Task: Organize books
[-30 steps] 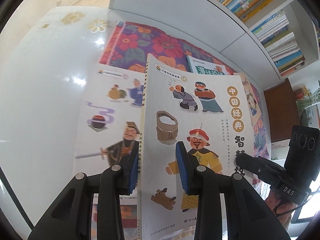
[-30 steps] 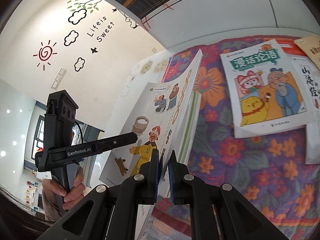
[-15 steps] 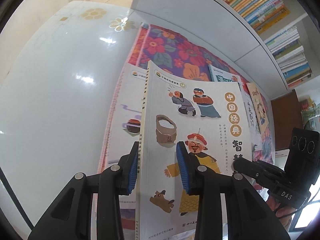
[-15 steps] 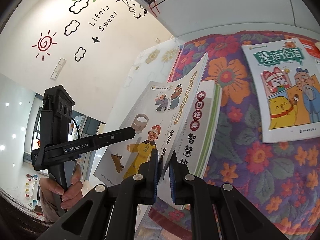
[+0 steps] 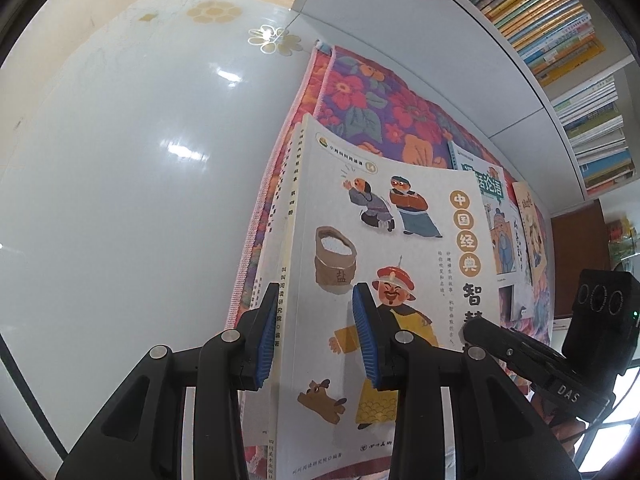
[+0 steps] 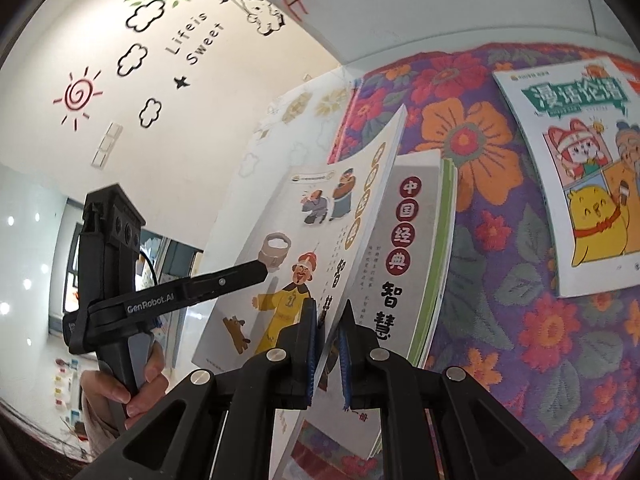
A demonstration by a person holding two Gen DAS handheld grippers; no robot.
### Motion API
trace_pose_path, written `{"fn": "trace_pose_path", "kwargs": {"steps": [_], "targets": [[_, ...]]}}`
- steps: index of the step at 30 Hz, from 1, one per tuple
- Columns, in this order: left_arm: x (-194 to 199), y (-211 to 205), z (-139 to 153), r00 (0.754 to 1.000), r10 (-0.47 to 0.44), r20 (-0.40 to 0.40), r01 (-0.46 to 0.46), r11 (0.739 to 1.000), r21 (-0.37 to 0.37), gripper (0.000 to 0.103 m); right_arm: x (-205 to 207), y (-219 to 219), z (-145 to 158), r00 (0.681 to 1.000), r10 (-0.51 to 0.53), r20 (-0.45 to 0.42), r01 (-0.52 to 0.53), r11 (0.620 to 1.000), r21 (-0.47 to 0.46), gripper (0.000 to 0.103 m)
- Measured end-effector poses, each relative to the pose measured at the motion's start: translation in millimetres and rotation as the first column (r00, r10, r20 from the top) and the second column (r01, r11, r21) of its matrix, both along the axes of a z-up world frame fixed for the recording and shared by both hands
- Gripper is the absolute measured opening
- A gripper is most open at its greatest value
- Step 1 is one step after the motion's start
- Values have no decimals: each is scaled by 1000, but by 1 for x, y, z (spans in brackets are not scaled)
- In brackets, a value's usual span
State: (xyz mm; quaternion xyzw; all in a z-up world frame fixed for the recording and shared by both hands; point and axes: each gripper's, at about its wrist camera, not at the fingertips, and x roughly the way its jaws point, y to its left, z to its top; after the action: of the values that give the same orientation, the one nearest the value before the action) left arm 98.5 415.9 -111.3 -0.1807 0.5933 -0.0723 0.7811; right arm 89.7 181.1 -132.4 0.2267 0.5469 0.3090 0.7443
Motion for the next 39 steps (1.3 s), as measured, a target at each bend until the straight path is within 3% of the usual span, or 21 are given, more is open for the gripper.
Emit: {"fn": "trace_pose_path", "kwargs": {"steps": [11,19,35,39], "targets": [[1,-1,-8,1000,-7,-24,7,1000,1,36,2,-2,-17,997,-31,-68,30,999,-16,9],[5,-2,-6,1000,-9,-20,10,997,73,39,0,-3,-19,995,-48,-90,47,999,-8,10],[1,3,-9,999,24,-22,-22,998,60,39,-4,-1,-21,991,-73,-110,71,997,-24,13],[-3,9,-2,998,67,14,-67,996,58,39,-7,-5,-17,988,-113,-101,111,993,-27,13]]}}
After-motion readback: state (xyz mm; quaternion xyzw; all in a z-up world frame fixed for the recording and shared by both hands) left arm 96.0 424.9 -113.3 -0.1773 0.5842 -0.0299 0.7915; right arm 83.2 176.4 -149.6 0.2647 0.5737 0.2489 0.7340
